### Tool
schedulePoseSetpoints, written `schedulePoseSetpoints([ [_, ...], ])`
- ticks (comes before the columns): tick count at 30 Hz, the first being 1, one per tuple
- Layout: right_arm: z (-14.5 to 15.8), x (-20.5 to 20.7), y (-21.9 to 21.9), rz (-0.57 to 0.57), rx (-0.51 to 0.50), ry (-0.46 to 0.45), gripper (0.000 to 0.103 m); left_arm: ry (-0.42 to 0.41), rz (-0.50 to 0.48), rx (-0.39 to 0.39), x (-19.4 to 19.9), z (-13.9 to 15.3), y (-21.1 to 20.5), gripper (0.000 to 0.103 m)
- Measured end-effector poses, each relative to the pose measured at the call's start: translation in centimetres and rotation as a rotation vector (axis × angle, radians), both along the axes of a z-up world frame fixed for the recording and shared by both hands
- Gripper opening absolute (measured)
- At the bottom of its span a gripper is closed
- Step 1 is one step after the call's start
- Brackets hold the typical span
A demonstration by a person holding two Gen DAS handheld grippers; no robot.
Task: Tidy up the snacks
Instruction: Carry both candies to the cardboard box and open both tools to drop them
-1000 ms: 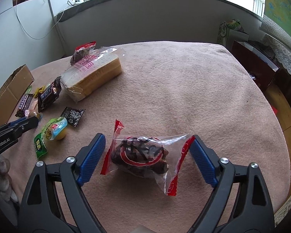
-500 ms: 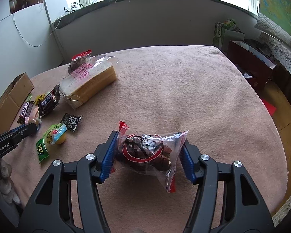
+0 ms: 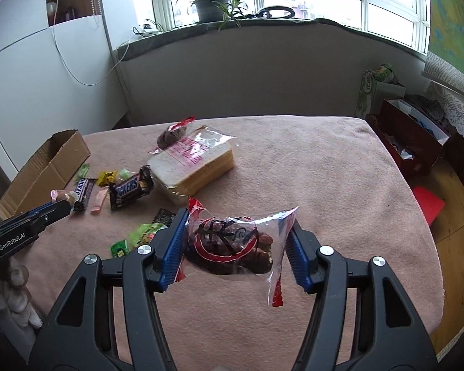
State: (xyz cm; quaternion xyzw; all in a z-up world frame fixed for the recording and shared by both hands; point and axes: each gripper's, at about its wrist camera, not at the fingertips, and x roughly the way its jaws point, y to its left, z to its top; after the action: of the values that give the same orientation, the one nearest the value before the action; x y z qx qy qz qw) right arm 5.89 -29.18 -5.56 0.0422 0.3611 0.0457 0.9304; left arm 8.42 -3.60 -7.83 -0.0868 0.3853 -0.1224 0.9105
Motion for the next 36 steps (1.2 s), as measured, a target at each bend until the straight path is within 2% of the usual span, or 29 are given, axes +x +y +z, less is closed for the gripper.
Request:
schedulePoseSetpoints([
  [8, 2.2, 1.4, 6.9, 0.148, 0.015, -0.037, 0.062, -0.061, 0.104, -0.006, -1.7, 2.2, 4.9, 0.026],
  [19, 5.2, 4.2, 18.4, 0.363, 0.005, -0.078, 0.062, -0.073, 0.282, -0.008, -3.0, 2.4, 13.1, 0.026],
  [28, 4.4, 6.7, 26.3, 0.486, -0.027, -0.034, 0.062, -0.058, 0.34, -0.019, -3.5, 1.7, 16.2, 0.026],
  [36, 3.5, 8.1, 31.2, 0.551, -0.06, -0.008, 0.062, -0.041, 0.368, -0.031, -3.3, 0.9, 18.4, 0.026],
])
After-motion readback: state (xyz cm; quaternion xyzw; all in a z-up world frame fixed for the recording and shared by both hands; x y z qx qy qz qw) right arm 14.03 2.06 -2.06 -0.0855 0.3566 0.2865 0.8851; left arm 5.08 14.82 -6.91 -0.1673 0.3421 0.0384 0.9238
